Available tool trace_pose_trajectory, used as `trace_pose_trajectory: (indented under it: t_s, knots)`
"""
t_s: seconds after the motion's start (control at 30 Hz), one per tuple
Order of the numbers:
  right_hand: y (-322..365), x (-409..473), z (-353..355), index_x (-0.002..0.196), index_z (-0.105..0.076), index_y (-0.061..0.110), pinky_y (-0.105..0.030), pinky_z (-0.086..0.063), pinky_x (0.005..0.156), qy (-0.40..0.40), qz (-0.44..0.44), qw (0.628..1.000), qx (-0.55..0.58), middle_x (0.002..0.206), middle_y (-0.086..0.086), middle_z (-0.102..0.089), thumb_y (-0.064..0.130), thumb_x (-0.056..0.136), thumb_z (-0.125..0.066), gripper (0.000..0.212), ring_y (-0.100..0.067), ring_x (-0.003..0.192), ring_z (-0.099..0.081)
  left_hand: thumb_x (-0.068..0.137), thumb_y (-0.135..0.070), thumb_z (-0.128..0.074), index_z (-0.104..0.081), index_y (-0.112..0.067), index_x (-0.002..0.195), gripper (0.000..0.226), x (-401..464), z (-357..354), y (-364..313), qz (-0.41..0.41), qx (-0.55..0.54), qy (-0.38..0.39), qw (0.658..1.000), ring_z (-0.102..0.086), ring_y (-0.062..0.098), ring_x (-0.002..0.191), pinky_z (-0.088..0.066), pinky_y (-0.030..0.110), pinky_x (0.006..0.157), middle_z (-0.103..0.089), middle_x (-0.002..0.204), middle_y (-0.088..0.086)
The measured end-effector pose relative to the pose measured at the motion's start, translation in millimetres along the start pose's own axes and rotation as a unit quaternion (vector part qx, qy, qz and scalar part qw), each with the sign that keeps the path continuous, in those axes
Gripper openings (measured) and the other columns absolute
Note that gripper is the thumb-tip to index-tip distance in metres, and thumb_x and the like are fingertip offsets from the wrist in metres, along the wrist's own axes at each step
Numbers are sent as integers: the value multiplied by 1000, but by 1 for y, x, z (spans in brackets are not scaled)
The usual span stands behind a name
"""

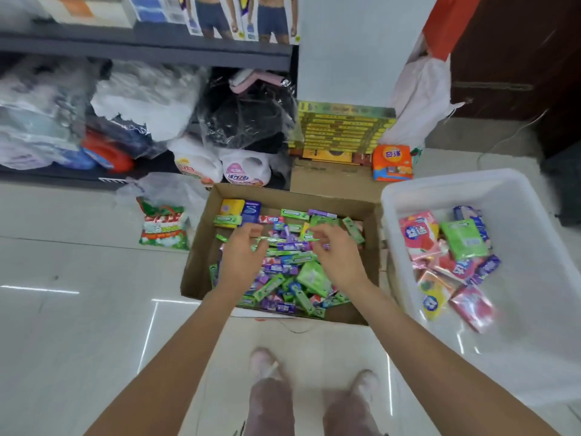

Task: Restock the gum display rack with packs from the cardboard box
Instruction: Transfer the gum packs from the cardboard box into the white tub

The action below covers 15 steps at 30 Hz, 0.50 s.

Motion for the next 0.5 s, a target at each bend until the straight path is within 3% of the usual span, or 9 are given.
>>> trace_pose_trajectory:
  t_s: [0.2, 0.37, 0.5]
  knots:
    - [7, 51, -79, 133, -48, 10, -33, -40, 99, 54, -48, 997, -26, 131, -11, -53, 10, 94, -50, 39, -24, 117, -53, 88, -18, -59, -46, -9, 132, 47, 60, 14, 68, -3, 86, 36, 996, -46, 29, 119, -38, 39, 101, -50, 130, 13]
    - [16, 96, -127, 136, -45, 11, -31, -40, 94, 86, -45, 995, -21, 128, -14, -55, 8, 92, -50, 44, -28, 117, -52, 88, -18, -59, -19, -11, 149, 73, 94, -1, 106, -4, 112, 72, 991, -25, 28, 137, -21, 35, 112, -26, 152, 10]
    - [11, 126, -159, 136, -43, 13, -36, -47, 91, 101, -87, 991, 4, 118, -13, -63, 12, 90, -53, 48, -30, 109, -59, 89, -16, -59, -15, -15, 149, 75, 102, -15, 124, -23, 127, 95, 987, -8, 25, 145, -8, 31, 116, -11, 157, 6]
Point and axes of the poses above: each hand's wrist, its own x-axis towards the middle knuckle, its own z-axis out of the back of the hand, y = z × x, the point moved 1 cm from there along x, towards the middle knuckle
